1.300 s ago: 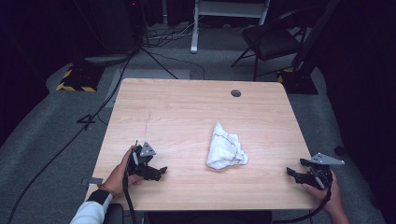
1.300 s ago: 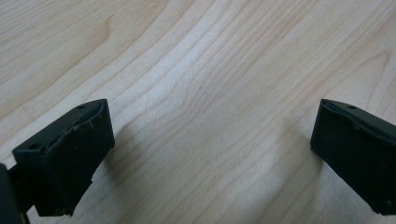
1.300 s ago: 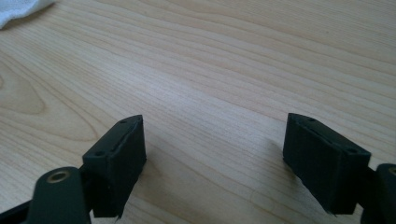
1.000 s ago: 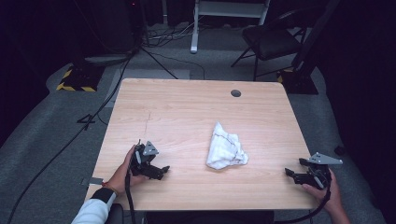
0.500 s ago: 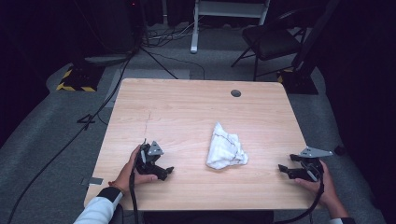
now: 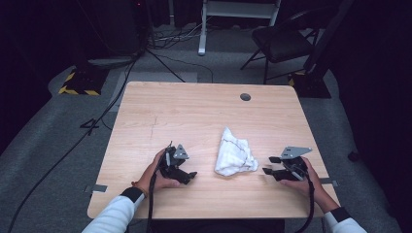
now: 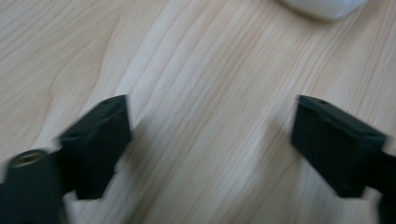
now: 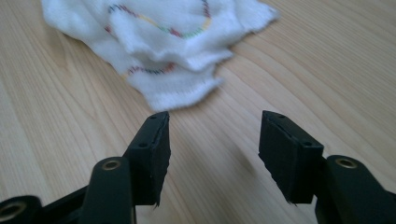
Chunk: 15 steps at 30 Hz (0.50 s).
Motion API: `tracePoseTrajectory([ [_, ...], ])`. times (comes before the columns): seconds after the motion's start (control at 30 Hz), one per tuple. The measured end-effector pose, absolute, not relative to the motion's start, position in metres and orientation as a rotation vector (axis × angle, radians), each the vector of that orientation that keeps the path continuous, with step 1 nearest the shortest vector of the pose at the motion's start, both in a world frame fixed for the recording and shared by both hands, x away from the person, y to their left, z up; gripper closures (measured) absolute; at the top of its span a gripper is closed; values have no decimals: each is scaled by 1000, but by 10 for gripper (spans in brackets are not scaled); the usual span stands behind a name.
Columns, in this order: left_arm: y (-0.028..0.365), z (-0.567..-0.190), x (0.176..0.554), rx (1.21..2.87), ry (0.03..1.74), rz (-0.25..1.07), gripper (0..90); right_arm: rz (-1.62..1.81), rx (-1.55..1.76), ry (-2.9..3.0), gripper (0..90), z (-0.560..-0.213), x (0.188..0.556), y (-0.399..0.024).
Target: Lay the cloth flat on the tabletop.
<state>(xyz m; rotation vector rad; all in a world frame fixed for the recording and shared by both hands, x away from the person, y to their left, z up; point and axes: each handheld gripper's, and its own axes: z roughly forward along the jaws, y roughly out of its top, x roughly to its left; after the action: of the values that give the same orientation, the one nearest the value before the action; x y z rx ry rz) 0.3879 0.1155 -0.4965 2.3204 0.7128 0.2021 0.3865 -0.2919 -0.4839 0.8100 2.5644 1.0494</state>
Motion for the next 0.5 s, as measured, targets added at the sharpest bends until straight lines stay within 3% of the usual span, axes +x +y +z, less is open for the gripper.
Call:
tracePoseTrajectory([
  [0.1,104,-493,389,2313,680,194,152,1053,799,2580,460,-485,390,-285],
  [0.13,92,-489,389,2304,637,192,188,1064,800,2591,467,-487,393,-281],
  [0.5,41,-467,395,2264,494,216,197,1054,766,2617,489,-493,398,-266],
])
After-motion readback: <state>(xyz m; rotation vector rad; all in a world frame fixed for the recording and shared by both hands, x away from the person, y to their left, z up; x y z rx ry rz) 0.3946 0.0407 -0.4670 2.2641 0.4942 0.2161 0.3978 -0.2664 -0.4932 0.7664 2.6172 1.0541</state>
